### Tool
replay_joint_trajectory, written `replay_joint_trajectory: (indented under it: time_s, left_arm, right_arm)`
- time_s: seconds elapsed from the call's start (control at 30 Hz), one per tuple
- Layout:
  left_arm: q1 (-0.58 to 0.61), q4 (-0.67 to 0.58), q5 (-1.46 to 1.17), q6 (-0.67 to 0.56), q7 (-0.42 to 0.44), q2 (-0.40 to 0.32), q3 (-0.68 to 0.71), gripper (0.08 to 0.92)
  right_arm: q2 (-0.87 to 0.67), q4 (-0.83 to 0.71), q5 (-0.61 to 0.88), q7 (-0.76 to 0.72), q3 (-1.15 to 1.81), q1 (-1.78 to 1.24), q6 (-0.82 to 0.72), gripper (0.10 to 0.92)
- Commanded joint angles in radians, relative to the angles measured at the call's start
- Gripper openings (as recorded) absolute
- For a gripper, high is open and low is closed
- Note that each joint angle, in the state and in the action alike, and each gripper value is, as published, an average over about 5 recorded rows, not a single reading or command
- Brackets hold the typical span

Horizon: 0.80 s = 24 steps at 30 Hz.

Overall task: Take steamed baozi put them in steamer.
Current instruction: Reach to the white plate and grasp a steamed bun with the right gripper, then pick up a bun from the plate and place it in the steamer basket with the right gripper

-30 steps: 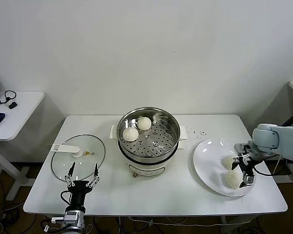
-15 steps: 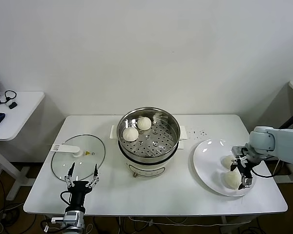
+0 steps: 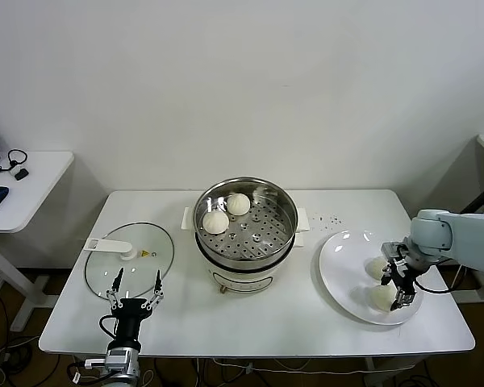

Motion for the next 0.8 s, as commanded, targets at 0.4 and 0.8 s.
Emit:
replay_joint_trajectory:
  time_s: [0.4, 0.8]
  left_arm:
    - [0.001, -0.014, 0.002, 0.003, 0.003, -0.009, 0.009, 0.823]
    - [0.003, -0.029, 0.000, 0.009, 0.005, -0.008, 0.014, 0.823]
  right_arm:
    - [0.076, 0.089, 0.106, -0.040, -0.205, 0.369, 0.049, 0.636]
    - [0.225, 0.078, 0.193, -0.122, -0.186, 0.549, 0.148, 0.636]
